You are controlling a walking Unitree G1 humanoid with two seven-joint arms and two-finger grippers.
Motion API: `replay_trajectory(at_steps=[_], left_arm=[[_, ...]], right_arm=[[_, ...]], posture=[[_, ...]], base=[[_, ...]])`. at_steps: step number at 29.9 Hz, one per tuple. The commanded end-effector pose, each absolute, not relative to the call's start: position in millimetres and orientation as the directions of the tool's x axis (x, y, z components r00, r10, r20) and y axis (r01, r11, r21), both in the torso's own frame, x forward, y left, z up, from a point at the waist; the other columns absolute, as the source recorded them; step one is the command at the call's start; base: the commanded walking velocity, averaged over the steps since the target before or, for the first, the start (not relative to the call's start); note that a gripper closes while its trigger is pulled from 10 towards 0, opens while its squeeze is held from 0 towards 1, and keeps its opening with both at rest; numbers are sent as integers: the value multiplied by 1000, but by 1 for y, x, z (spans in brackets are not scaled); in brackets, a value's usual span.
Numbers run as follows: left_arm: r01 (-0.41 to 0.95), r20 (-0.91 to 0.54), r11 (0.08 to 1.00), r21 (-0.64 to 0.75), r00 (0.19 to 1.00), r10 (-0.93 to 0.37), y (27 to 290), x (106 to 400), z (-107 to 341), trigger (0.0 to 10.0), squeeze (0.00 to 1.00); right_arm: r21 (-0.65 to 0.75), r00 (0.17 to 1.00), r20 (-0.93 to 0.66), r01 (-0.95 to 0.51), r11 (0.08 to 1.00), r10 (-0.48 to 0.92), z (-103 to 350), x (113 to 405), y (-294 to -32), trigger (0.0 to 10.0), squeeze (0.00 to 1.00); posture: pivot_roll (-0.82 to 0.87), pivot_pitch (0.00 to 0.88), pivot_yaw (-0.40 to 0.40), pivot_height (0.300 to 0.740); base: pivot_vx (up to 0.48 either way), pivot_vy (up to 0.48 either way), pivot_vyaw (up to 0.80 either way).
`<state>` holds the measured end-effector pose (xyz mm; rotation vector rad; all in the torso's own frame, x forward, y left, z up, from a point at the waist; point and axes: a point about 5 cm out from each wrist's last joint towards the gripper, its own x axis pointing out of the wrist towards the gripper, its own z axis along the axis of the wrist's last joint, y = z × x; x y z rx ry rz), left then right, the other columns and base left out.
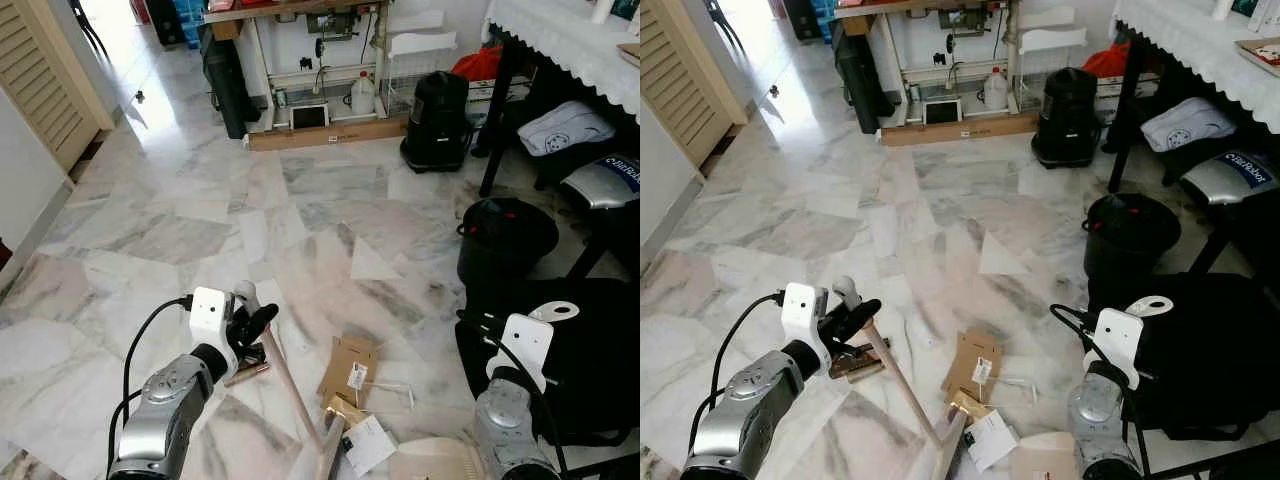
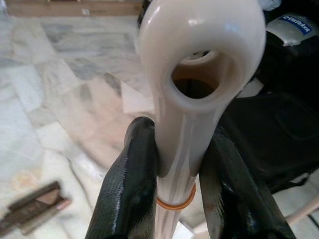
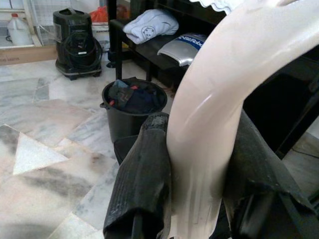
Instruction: Sweep floor
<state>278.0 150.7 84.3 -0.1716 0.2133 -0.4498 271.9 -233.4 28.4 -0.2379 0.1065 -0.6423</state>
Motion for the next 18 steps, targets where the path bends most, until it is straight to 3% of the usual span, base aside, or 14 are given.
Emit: replay_trajectory(at_steps=[1, 18], left_arm=[[445, -135, 861, -245, 864, -485, 149, 278, 92, 10000, 0], [478, -84, 794, -375, 836, -543, 148, 278, 109, 10000, 0]], right_arm=[[-246, 807, -33, 565, 787, -590, 27, 273, -226, 10000, 0], [-232, 814, -33, 558, 797, -579, 30, 280, -224, 10000, 0]], posture=[[81, 51, 122, 740], [89, 35, 114, 740]], base=[[0, 0, 0], [0, 0, 0]])
